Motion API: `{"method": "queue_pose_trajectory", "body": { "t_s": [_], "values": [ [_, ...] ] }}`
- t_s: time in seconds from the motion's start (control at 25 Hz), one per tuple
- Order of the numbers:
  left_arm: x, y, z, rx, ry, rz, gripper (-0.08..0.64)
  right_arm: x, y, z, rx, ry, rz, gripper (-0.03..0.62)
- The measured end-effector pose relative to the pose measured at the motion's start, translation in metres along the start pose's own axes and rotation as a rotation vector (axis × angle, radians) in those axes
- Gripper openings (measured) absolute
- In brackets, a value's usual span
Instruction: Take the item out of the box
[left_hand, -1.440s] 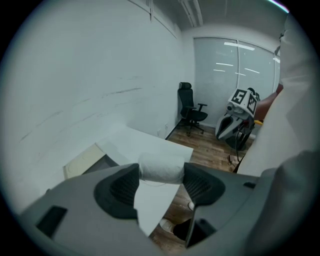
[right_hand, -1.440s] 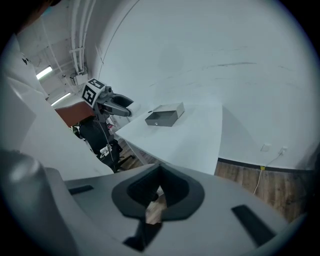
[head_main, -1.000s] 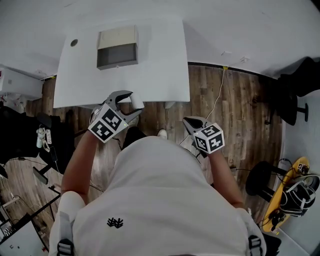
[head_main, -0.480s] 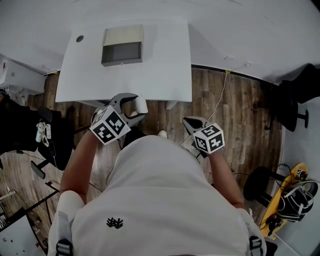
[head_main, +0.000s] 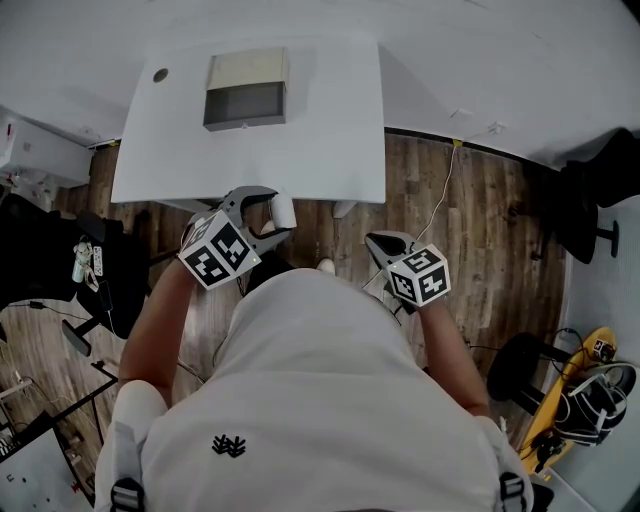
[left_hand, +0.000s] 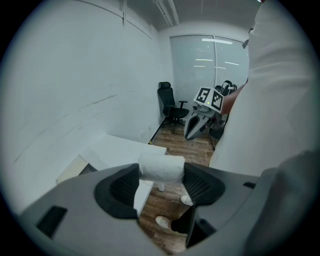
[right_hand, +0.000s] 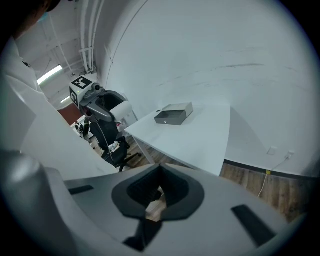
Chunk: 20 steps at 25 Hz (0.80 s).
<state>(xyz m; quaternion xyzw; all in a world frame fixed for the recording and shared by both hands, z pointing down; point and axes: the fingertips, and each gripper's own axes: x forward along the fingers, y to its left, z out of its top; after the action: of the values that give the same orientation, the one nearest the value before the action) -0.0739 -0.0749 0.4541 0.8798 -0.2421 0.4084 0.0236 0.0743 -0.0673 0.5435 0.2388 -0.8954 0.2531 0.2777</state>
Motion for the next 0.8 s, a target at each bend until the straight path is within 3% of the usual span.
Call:
{"method": "queue_pose_trajectory", "body": {
  "t_s": [0.8],
  "values": [
    [0.011,0.006,-0.005,0.038,0.033,-0.063,0.276,0.008,-0.001,-0.011,0.047,0.013,-0.002,0.006]
  ]
}}
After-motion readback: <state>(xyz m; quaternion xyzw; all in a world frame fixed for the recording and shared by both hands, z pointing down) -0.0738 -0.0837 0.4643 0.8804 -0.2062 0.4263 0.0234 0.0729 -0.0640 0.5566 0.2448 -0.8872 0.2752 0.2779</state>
